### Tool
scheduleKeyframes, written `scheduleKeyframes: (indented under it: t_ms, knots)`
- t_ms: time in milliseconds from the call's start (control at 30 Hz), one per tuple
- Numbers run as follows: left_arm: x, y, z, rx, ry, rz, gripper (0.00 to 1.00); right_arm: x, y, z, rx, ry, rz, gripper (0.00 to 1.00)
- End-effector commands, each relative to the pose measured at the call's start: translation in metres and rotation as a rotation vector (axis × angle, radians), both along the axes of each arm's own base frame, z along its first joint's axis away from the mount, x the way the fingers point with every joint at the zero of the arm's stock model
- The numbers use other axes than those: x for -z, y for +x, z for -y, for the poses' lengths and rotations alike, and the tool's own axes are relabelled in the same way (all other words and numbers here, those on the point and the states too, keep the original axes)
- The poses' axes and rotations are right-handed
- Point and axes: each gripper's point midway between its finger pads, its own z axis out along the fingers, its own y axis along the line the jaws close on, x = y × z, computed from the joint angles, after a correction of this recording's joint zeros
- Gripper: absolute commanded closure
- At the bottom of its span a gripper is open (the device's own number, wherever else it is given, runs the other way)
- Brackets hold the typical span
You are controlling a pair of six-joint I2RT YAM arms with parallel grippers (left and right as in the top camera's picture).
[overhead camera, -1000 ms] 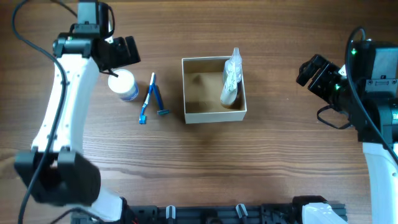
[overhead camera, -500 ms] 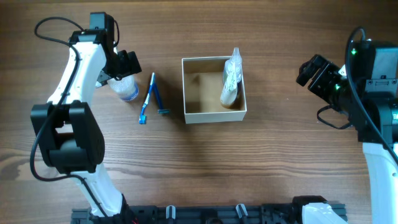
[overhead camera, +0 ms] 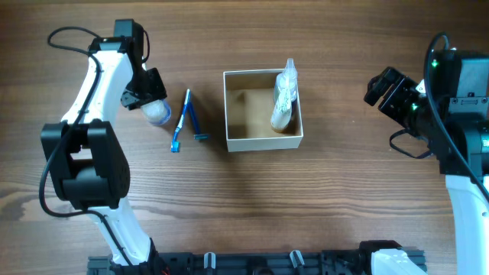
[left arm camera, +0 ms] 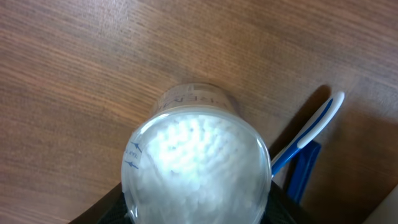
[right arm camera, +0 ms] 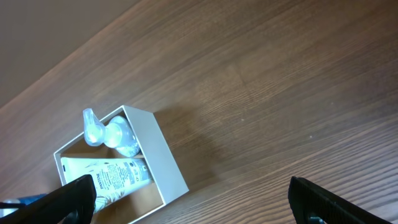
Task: Pack container
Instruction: 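Reach the left gripper to the cotton-swab tub and grasp it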
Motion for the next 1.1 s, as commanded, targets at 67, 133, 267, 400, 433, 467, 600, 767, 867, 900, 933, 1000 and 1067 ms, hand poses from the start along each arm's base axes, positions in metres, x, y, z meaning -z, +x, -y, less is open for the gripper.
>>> scheduleKeyframes:
  t_ms: [67, 133, 267, 400, 433, 467, 600, 767, 867, 900, 933, 1000, 1067]
  knots:
    - [-0.062, 0.003, 0.004, 0.004, -0.008, 0.149, 0.33, -0.001, 0.001, -0.001, 0.008, 0.02, 0.001, 0.0]
    - [-0.082, 0.001, 0.005, 0.006, -0.015, 0.196, 0.23, -0.001, 0.001, -0.001, 0.008, 0.019, 0.002, 0.0]
    - [-0.107, -0.01, 0.007, 0.009, -0.018, 0.236, 0.18, -0.001, 0.001, -0.001, 0.007, 0.019, 0.001, 0.0]
    - [-0.124, -0.026, 0.007, 0.01, -0.018, 0.237, 0.11, 0.0, 0.001, -0.001, 0.008, 0.019, 0.0, 0.0]
    - [-0.126, -0.03, 0.008, 0.012, -0.024, 0.232, 0.12, 0.0, 0.001, -0.001, 0.008, 0.019, 0.0, 0.0]
    - [-0.127, -0.033, 0.012, 0.017, -0.043, 0.229, 0.12, 0.0, 0.001, -0.001, 0.008, 0.019, 0.0, 0.0]
    - [-0.145, -0.041, 0.045, 0.072, -0.182, 0.26, 0.11, 0.001, 0.002, -0.001, 0.008, 0.019, -0.003, 0.0]
    - [-0.153, -0.06, 0.03, 0.059, -0.076, 0.239, 0.0, 0.001, 0.002, -0.001, 0.008, 0.02, -0.003, 0.0]
    - [-0.136, -0.054, 0.02, 0.043, -0.022, 0.202, 0.01, 0.001, 0.002, -0.001, 0.008, 0.019, -0.003, 0.0]
    - [-0.127, -0.048, 0.021, 0.039, -0.022, 0.184, 0.0, 0.001, 0.002, -0.001, 0.008, 0.019, -0.003, 0.0]
    - [-0.115, -0.041, 0.021, 0.031, -0.023, 0.165, 0.0, 0.001, 0.002, -0.001, 0.008, 0.019, -0.003, 0.0]
    - [-0.09, -0.029, 0.021, 0.023, -0.022, 0.124, 0.0, 0.001, 0.002, -0.001, 0.008, 0.019, -0.003, 0.0]
    - [-0.07, -0.024, 0.019, 0.017, -0.01, 0.08, 0.0, 0.001, 0.002, -0.001, 0.008, 0.019, -0.003, 0.0]
